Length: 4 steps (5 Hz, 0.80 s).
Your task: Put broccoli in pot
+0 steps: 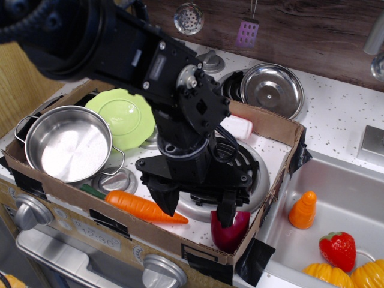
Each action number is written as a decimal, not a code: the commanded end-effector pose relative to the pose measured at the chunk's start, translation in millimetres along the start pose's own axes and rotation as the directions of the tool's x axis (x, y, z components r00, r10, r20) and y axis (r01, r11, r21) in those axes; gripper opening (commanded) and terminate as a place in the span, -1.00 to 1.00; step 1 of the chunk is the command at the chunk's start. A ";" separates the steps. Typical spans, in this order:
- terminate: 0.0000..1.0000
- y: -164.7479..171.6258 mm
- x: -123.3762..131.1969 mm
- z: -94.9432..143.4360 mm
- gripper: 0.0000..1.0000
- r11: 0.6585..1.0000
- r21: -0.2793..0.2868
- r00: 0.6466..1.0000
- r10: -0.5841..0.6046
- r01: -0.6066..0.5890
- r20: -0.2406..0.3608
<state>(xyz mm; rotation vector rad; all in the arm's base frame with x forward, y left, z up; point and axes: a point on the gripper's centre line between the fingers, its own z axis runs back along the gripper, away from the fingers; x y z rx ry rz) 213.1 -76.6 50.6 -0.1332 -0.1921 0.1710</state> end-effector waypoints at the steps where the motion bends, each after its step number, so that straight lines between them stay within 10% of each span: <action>1: -1.00 0.0 0.0 0.0 1.00 1.000 0.000 1.000 0.000 0.000 0.000; 4: -1.00 36.4 31.7 35.5 1.00 0.997 0.058 0.998 -0.053 0.054 -0.030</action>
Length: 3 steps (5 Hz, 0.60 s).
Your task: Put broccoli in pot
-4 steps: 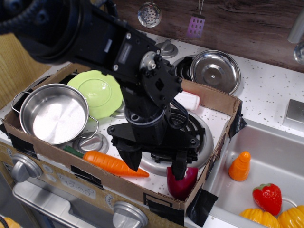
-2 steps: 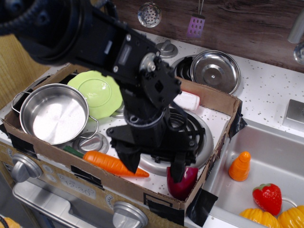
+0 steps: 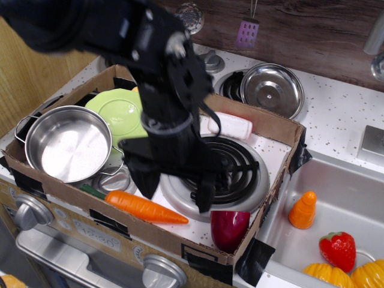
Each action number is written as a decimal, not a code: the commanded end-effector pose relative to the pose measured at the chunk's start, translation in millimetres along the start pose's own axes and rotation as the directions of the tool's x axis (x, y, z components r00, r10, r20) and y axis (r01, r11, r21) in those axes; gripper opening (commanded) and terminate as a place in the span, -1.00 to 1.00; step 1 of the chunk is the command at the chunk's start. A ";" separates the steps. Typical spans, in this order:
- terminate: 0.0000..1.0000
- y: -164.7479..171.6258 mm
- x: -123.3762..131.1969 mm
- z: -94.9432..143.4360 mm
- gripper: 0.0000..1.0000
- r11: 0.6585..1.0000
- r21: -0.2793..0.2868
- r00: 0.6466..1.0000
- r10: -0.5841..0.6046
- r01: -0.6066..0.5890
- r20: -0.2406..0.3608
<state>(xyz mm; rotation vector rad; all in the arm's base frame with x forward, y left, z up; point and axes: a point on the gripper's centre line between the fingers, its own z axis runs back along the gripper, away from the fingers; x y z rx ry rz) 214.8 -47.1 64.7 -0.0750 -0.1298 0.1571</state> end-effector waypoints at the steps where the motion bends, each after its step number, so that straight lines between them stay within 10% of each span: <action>1: -1.00 34.1 38.0 19.8 1.00 0.997 -0.001 0.996 -0.082 0.082 0.016; 3: -1.00 74.1 85.8 1.8 1.00 0.983 -0.020 0.983 -0.185 0.185 0.020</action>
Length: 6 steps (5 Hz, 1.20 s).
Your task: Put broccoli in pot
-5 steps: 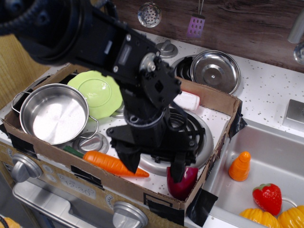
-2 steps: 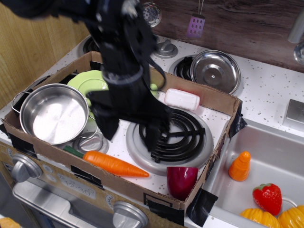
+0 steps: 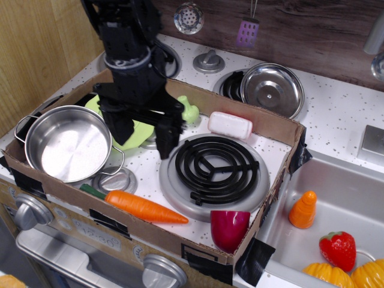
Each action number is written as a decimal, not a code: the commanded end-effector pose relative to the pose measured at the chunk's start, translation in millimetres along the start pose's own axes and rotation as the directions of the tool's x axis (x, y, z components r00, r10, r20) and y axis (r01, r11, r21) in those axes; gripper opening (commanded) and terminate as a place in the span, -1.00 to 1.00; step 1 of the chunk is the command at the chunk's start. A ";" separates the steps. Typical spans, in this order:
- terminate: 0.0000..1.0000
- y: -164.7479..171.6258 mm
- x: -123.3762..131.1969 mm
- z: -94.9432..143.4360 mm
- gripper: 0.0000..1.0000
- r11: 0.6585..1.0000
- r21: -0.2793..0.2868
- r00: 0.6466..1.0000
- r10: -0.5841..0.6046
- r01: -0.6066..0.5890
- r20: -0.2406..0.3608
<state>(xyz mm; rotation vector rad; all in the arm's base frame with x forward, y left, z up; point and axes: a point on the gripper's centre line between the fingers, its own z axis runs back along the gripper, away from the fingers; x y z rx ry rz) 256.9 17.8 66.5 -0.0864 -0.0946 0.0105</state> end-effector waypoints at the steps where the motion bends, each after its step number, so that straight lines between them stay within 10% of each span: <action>1: -1.00 27.2 40.9 0.2 1.00 0.998 0.022 0.995 -0.056 0.054 0.079; 6: -1.00 36.5 91.0 -10.3 1.00 0.991 0.022 0.990 -0.133 0.132 0.052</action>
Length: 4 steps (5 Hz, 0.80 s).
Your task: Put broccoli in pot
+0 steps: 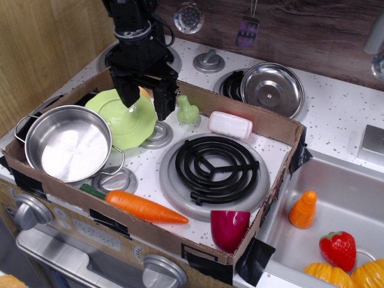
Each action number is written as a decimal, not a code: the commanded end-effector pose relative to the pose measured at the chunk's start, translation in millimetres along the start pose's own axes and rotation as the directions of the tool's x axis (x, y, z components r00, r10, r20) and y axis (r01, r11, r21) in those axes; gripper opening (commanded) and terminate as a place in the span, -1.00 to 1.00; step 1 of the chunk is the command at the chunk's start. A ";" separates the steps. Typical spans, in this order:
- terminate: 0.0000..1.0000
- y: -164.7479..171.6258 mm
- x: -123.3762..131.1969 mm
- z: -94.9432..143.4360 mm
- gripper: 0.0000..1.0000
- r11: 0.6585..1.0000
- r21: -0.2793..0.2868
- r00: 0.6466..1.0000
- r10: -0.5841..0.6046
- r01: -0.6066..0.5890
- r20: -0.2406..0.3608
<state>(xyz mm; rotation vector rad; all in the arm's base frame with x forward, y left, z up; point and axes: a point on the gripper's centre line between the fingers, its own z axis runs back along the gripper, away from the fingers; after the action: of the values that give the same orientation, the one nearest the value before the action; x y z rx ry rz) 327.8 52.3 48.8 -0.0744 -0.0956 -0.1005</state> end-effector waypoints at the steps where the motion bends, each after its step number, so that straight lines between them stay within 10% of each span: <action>1: -1.00 2.6 28.1 7.9 1.00 1.000 0.008 0.998 -0.024 0.023 0.060; 4: -1.00 -17.4 63.7 -2.8 1.00 0.996 -0.008 0.991 -0.092 0.093 0.099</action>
<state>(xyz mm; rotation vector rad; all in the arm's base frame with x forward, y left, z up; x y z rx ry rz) 379.0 26.6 34.9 -0.1020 -0.1447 -0.1816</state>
